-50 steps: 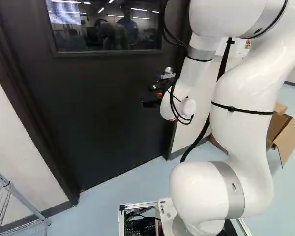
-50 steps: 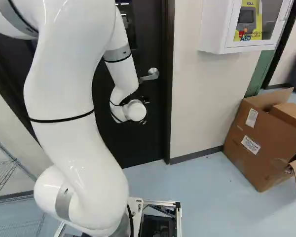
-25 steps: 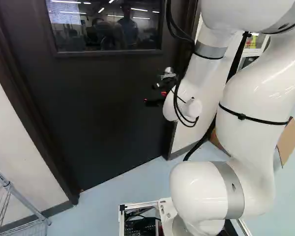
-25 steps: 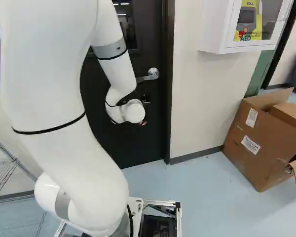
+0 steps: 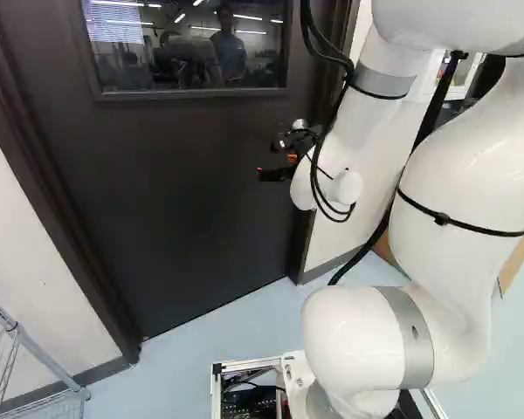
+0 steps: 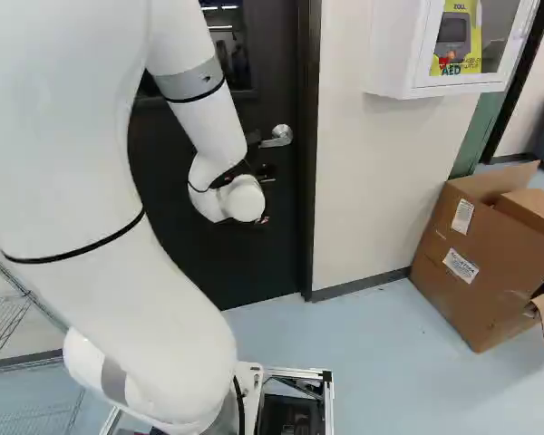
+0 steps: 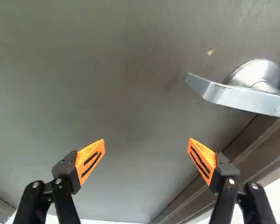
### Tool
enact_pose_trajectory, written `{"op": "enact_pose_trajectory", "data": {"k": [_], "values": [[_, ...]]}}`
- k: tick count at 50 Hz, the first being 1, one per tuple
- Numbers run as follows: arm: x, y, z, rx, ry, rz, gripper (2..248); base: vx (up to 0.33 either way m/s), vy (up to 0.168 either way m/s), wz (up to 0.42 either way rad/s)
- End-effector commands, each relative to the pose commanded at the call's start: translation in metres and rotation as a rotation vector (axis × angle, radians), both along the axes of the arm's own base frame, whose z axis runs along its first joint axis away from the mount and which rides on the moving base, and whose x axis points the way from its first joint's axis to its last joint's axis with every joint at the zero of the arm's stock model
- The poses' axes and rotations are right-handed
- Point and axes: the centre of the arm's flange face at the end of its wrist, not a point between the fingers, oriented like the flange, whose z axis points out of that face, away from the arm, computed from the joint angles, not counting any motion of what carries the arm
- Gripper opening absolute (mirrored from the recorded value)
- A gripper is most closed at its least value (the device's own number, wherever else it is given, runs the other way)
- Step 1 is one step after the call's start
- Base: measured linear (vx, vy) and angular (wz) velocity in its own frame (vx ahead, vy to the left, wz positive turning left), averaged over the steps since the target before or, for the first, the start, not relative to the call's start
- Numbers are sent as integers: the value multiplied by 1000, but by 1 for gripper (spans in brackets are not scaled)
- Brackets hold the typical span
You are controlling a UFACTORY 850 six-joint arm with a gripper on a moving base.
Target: Open the door and move inside
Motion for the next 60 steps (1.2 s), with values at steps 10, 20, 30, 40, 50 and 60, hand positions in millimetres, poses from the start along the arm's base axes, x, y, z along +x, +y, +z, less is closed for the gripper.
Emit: {"op": "enact_pose_trajectory", "data": {"k": [10,20,30,40,50,60], "values": [[-1,0,10,-4,-25,0,247,0,0,0],[-2,0,21,-8,-50,0,247,0,0,0],[-3,1,31,-12,-76,0,247,0,0,0],[-2,1,42,-15,-101,1,247,0,0,0],[-2,1,52,-19,-126,1,247,0,0,0],[1,0,62,-23,-150,1,247,0,0,0]]}}
